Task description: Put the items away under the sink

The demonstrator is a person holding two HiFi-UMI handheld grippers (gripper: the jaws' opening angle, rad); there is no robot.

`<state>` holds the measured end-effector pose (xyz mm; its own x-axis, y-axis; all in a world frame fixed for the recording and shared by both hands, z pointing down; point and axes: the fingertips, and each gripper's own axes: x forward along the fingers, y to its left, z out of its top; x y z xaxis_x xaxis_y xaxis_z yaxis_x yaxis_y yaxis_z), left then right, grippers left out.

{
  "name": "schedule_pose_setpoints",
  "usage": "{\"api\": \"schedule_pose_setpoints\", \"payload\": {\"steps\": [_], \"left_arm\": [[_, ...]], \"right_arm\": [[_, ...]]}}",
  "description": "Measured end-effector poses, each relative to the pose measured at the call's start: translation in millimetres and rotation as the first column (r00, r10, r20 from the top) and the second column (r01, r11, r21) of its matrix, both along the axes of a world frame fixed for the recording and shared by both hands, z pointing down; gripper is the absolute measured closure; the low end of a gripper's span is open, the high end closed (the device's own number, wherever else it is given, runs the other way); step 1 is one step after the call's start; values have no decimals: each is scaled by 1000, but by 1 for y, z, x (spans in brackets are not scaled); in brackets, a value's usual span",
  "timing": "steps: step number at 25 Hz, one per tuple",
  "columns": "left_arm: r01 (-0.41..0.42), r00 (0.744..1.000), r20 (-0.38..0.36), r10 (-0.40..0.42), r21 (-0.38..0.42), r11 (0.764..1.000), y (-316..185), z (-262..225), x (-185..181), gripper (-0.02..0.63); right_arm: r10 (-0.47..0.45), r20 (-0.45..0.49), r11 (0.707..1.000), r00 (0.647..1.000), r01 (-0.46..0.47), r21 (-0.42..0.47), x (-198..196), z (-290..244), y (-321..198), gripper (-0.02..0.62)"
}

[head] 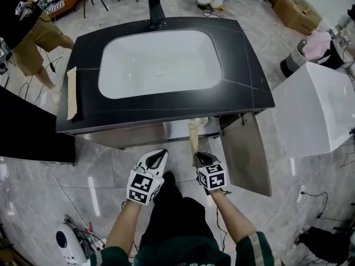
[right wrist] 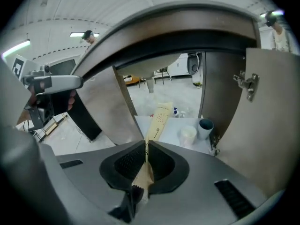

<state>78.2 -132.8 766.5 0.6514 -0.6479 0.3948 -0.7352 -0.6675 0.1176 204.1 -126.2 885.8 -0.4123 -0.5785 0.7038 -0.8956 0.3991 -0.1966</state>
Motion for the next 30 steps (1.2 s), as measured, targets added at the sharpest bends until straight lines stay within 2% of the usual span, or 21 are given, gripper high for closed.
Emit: {"api": "schedule_pose_setpoints", "payload": {"steps": [9, 16, 24, 30], "left_arm": [[-37, 999, -18, 38, 51, 998, -40, 113, 6, 595], [-76, 997, -17, 77, 85, 994, -56, 186, 21, 595], [-60, 998, -11, 61, 76, 995, -53, 225, 15, 595], [-47, 999, 9, 46, 66, 997, -49, 237, 3, 595]], "right_arm": [[-4, 0, 1000, 1000, 4, 30, -4, 126, -75, 541], [-21, -18, 998, 1000, 22, 51, -1, 196, -135, 541], [48, -58, 998, 997, -50, -26, 15, 261, -179, 541], [81, -91, 995, 993, -86, -54, 19, 287, -185, 540]]}}
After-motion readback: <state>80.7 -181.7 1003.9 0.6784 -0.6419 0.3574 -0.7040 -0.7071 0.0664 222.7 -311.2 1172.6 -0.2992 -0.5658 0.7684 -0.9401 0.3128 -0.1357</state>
